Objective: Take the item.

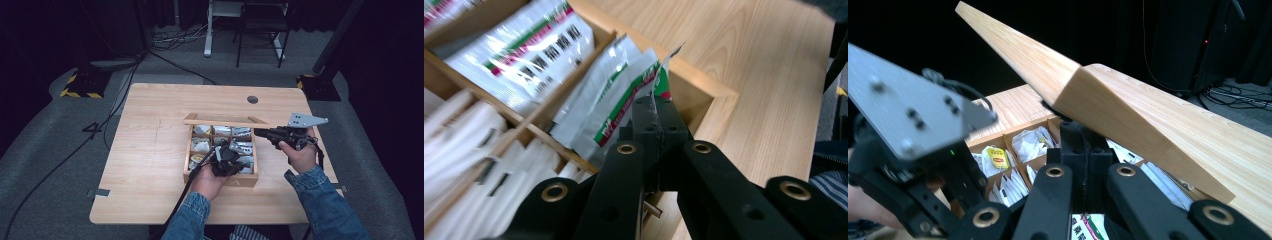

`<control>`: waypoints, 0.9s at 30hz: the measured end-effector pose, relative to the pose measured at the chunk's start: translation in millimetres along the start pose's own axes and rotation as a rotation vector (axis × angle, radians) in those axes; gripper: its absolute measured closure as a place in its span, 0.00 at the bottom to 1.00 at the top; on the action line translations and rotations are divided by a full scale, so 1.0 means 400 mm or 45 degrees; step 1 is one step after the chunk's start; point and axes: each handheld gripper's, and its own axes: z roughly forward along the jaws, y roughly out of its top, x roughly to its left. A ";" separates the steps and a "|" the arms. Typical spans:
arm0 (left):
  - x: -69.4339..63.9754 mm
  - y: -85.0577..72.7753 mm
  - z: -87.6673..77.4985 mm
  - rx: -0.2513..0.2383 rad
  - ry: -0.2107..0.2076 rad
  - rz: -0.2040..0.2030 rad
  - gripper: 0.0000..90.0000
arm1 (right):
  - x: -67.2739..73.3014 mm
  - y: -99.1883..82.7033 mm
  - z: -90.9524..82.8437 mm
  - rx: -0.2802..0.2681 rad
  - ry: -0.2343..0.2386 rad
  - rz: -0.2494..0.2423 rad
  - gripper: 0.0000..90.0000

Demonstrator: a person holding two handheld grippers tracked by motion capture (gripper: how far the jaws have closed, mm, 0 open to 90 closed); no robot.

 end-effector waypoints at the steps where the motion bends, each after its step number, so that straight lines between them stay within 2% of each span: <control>1: -0.001 0.003 -0.009 -0.007 0.007 0.010 1.00 | 0.001 0.000 0.000 -0.001 -0.001 -0.002 1.00; 5: -0.019 0.014 -0.044 -0.068 0.053 0.054 1.00 | 0.001 0.000 0.000 0.000 -0.003 -0.004 1.00; 10: -0.034 0.027 -0.077 -0.098 0.058 0.088 1.00 | 0.001 0.000 0.000 -0.002 -0.005 -0.004 1.00; 14: -0.037 0.030 -0.098 -0.122 0.076 0.094 1.00 | 0.001 0.000 0.000 -0.002 -0.005 -0.004 1.00; 19: -0.036 0.022 -0.135 -0.192 0.128 0.112 1.00 | 0.002 -0.001 0.000 -0.004 -0.006 -0.002 1.00; 23: -0.032 0.018 -0.168 -0.236 0.128 0.104 1.00 | 0.001 -0.001 0.000 -0.007 -0.007 -0.002 1.00; 27: -0.030 0.016 -0.184 -0.255 0.121 0.103 1.00 | 0.001 -0.001 0.001 -0.009 -0.006 -0.001 1.00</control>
